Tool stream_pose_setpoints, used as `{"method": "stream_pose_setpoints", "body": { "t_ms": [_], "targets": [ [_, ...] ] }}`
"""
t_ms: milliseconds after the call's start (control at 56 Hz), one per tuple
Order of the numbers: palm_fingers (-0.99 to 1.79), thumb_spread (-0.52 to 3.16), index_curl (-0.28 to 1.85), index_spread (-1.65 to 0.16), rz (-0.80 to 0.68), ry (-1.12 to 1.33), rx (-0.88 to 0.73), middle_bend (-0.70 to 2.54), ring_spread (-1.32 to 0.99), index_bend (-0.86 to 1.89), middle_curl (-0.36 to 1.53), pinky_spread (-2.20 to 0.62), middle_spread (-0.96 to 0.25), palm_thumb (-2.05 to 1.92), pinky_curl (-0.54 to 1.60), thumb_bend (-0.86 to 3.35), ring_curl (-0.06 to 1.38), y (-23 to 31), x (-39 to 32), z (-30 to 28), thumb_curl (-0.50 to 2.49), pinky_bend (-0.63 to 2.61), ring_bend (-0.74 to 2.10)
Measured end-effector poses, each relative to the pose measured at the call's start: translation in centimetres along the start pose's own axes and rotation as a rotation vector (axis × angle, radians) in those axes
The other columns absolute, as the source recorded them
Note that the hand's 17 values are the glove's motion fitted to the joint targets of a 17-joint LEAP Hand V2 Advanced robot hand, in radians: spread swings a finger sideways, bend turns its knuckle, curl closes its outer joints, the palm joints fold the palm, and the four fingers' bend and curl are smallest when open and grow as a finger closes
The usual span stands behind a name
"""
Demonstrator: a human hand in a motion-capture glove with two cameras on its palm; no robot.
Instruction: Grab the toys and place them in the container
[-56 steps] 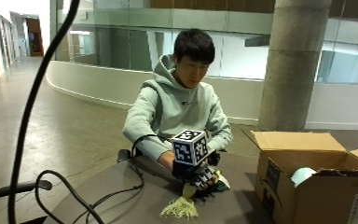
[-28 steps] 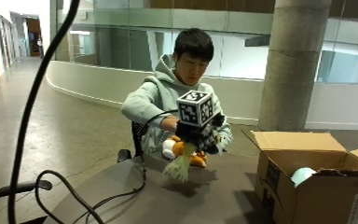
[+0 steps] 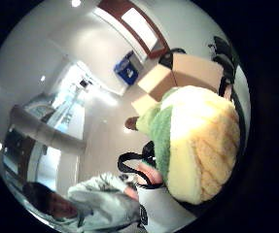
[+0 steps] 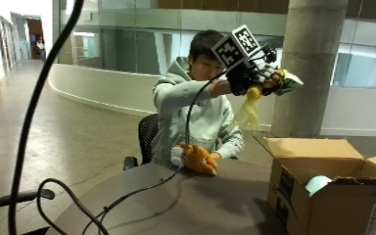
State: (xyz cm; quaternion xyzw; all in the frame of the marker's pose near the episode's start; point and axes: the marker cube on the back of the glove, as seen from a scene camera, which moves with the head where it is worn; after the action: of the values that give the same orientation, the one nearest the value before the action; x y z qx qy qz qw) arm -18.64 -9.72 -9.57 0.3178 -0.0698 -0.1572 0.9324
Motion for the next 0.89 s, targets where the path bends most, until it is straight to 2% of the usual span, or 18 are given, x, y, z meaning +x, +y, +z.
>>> {"method": "stream_pose_setpoints", "body": {
  "t_ms": [71,107,143,214,232,250,285,393,500,714,892],
  "targets": [
    [0.97,0.73,1.08,-0.16,0.013,0.016,0.089,1.41,-0.3,0.86,0.86,-0.43,-0.14,0.37,0.71,-0.03,0.69,-2.7,-0.6,0.9,0.81,1.12,1.55],
    [0.94,0.75,1.09,-0.17,0.006,0.027,0.058,1.4,-0.3,0.84,0.86,-0.42,-0.14,0.35,0.71,-0.03,0.69,-3.6,-0.9,1.7,0.8,1.11,1.55],
    [0.76,0.88,1.07,-0.16,0.01,0.032,-0.037,1.37,-0.29,0.73,0.84,-0.41,-0.14,0.28,0.69,-0.05,0.68,-4.1,-1.2,2.6,0.76,1.05,1.52],
    [0.04,1.01,1.01,-0.17,0.042,0.01,-0.267,1.18,-0.27,0.46,0.78,-0.35,-0.14,0.13,0.71,-0.08,0.68,-4.3,-1.3,4.2,0.65,1.01,1.39],
    [-0.39,1.0,0.97,-0.18,0.045,0.0,-0.303,1.01,-0.26,0.41,0.73,-0.3,-0.12,0.07,0.71,-0.11,0.63,-4.3,-1.4,4.4,0.63,1.02,1.19],
    [-0.57,1.0,0.93,-0.2,0.044,-0.009,-0.327,0.91,-0.24,0.38,0.7,-0.26,-0.11,0.04,0.67,-0.1,0.6,-4.2,-1.5,4.6,0.61,0.97,1.07],
    [-0.68,1.0,0.85,-0.22,0.033,-0.023,-0.35,0.72,-0.21,0.31,0.62,-0.21,-0.09,-0.02,0.61,-0.1,0.51,-3.9,-1.5,4.7,0.58,0.91,0.84],
    [-0.47,1.01,0.7,-0.27,0.003,-0.016,-0.37,0.42,-0.16,0.16,0.49,-0.11,-0.07,-0.05,0.49,-0.07,0.34,-2.4,-1.0,3.9,0.51,0.71,0.48],
    [-0.32,1.03,0.6,-0.28,-0.01,0.005,-0.392,0.27,-0.13,0.12,0.43,-0.06,-0.06,-0.05,0.43,-0.05,0.28,-0.1,0.0,2.0,0.45,0.58,0.31],
    [-0.14,1.09,0.49,-0.3,-0.047,0.038,-0.482,0.18,-0.12,0.13,0.4,-0.02,-0.06,-0.03,0.37,-0.04,0.26,7.7,2.1,-1.4,0.38,0.44,0.19],
    [-0.1,1.12,0.43,-0.3,-0.067,0.055,-0.63,0.18,-0.11,0.14,0.39,-0.01,-0.06,-0.03,0.36,-0.03,0.26,18.8,4.0,-1.2,0.34,0.42,0.18]
  ]
}}
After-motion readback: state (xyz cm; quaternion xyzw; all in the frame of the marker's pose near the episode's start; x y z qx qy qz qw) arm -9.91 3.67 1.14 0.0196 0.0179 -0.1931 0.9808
